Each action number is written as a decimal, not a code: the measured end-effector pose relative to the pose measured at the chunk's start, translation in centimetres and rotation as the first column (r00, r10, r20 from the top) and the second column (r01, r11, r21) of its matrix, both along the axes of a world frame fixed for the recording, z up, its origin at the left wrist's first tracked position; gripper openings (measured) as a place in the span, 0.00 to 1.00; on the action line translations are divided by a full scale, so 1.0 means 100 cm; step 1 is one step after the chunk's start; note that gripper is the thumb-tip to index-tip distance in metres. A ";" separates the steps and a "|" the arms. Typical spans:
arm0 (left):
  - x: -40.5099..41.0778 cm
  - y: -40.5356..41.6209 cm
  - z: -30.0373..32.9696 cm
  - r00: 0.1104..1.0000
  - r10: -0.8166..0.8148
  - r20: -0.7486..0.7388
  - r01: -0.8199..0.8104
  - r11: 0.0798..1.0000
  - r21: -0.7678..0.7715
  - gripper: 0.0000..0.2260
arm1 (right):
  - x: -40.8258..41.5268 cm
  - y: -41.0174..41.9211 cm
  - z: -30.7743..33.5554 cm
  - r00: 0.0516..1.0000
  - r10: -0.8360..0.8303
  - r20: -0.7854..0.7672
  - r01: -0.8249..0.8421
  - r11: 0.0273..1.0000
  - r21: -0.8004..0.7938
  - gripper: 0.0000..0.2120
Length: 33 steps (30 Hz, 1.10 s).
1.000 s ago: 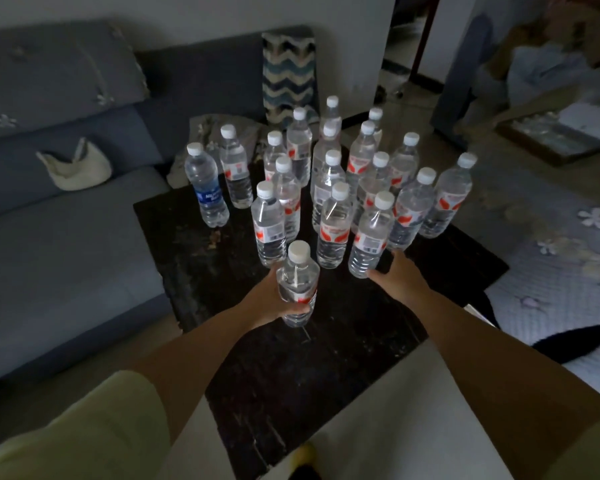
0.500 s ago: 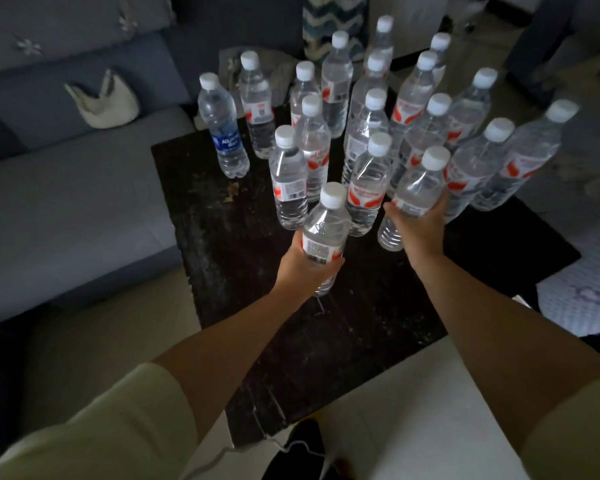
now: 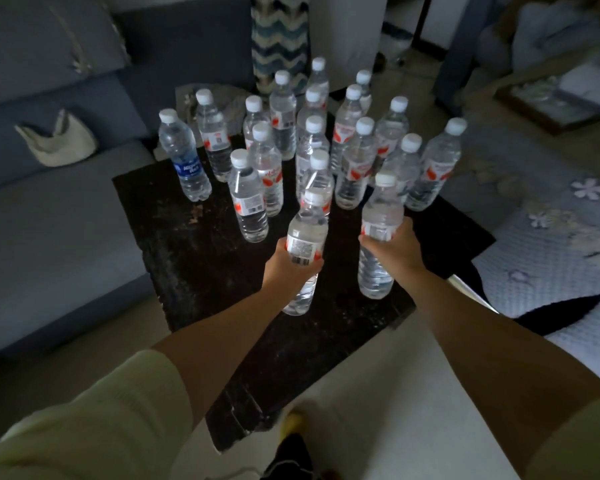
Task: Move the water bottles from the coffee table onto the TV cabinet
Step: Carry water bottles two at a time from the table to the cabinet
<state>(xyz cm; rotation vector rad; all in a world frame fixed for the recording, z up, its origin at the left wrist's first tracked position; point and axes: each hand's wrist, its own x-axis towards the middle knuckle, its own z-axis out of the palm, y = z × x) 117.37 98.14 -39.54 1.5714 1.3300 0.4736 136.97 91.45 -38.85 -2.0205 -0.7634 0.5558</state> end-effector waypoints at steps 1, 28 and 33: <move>0.006 -0.006 0.004 1.000 -0.011 0.001 0.011 1.000 0.005 0.26 | 0.002 -0.011 0.005 1.000 -0.018 0.001 0.018 1.000 -0.015 0.30; 0.161 -0.246 0.071 0.603 -0.795 0.070 0.787 0.607 0.113 0.23 | -0.023 -0.386 0.100 0.597 -0.784 0.171 0.802 0.591 -0.089 0.37; 0.159 -0.302 0.084 0.432 -0.902 0.023 0.885 0.428 0.185 0.20 | -0.072 -0.440 0.100 0.412 -0.899 0.146 0.911 0.406 -0.067 0.36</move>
